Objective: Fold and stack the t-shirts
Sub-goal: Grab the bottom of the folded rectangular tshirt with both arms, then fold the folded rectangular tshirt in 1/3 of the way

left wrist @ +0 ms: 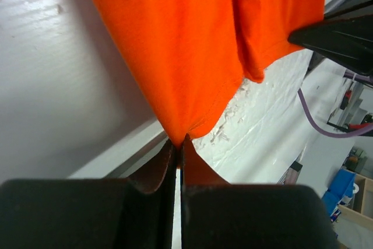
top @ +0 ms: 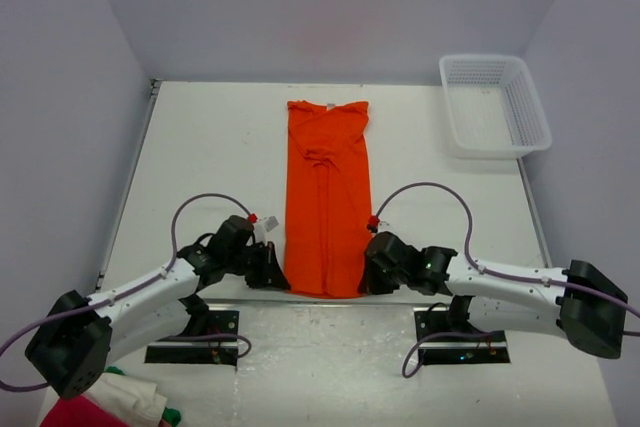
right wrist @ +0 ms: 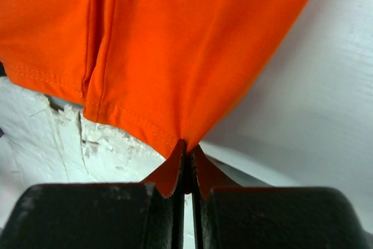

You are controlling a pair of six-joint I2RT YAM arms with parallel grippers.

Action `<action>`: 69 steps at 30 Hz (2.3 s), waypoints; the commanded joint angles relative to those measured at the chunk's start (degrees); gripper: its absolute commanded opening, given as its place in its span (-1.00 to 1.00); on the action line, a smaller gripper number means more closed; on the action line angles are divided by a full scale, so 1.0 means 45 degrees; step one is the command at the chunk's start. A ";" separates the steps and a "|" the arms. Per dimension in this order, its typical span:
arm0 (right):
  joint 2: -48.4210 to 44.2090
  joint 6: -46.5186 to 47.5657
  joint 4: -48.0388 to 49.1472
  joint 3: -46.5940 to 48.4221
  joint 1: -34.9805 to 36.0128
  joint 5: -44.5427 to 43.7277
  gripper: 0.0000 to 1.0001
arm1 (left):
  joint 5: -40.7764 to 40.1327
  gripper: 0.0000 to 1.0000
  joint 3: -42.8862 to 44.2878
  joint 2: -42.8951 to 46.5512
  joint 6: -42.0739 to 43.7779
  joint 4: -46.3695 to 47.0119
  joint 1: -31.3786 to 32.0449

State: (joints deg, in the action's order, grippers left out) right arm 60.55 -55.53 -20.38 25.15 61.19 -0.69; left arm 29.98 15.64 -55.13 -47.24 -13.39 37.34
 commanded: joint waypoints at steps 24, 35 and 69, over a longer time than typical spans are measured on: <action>0.4743 0.5891 -0.2990 0.8334 -0.5021 -0.1003 -1.00 | -0.1701 -1.00 0.9763 -0.6549 0.3935 -0.2727 -0.3415; 0.9039 0.7358 -0.2814 1.1813 -0.7210 0.0582 -1.00 | -0.1701 -1.00 1.4179 -1.1609 0.4229 -0.2963 -0.3786; 0.9357 0.8512 -0.3128 1.3226 -0.8715 0.1030 -0.16 | -0.5725 -0.40 1.4474 -1.0735 0.4658 -0.1381 -0.2243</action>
State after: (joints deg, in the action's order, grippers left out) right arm 107.35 -15.44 -37.69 89.34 21.39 0.97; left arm 3.05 82.24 -103.22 -28.16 -21.52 28.45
